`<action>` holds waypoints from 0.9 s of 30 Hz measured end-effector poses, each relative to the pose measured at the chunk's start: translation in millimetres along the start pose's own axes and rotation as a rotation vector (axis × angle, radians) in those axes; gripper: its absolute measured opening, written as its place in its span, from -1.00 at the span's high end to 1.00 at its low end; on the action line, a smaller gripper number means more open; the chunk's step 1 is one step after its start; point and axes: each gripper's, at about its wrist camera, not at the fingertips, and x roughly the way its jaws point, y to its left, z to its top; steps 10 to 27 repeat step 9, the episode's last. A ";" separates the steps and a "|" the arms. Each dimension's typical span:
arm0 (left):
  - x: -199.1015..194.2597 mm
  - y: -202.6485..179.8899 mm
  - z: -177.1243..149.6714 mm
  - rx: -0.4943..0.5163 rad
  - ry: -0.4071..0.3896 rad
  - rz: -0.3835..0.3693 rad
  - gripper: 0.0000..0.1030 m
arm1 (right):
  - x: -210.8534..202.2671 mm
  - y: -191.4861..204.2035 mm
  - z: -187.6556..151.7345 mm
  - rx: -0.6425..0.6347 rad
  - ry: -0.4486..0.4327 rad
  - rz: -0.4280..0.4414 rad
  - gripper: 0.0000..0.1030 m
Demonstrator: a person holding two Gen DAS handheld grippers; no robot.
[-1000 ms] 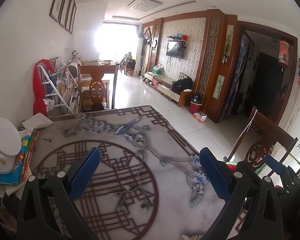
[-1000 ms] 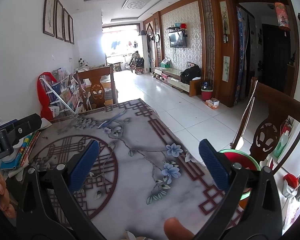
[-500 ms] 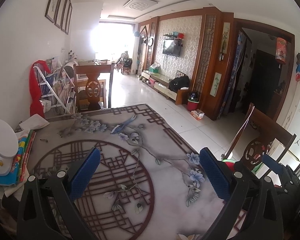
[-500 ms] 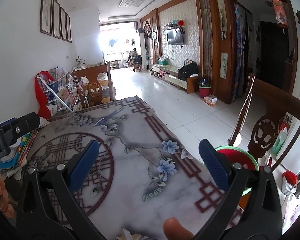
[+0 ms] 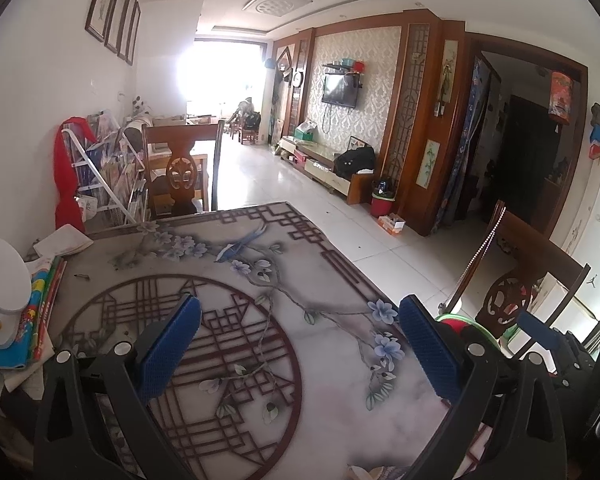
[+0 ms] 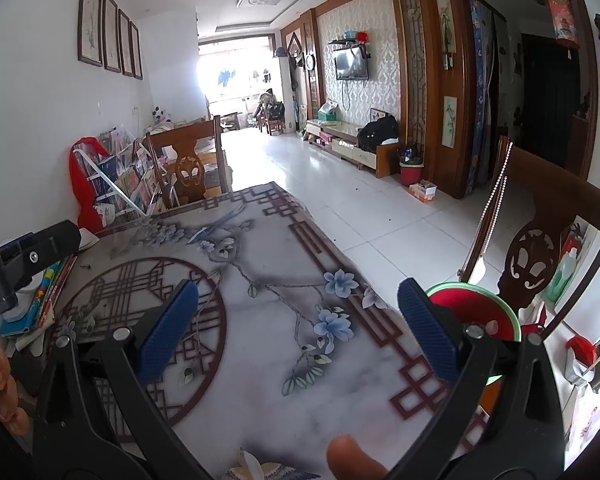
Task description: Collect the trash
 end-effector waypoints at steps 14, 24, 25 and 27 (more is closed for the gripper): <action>15.4 13.8 -20.6 -0.043 0.064 0.103 -0.85 | 114.1 0.3 -38.7 -0.199 0.214 0.055 -0.91; 15.4 13.8 -20.6 -0.043 0.064 0.103 -0.85 | 114.1 0.3 -38.7 -0.199 0.214 0.055 -0.91; 15.4 13.8 -20.6 -0.043 0.064 0.103 -0.85 | 114.1 0.3 -38.7 -0.199 0.214 0.055 -0.91; 15.4 13.8 -20.6 -0.043 0.064 0.103 -0.85 | 114.1 0.3 -38.7 -0.199 0.214 0.055 -0.91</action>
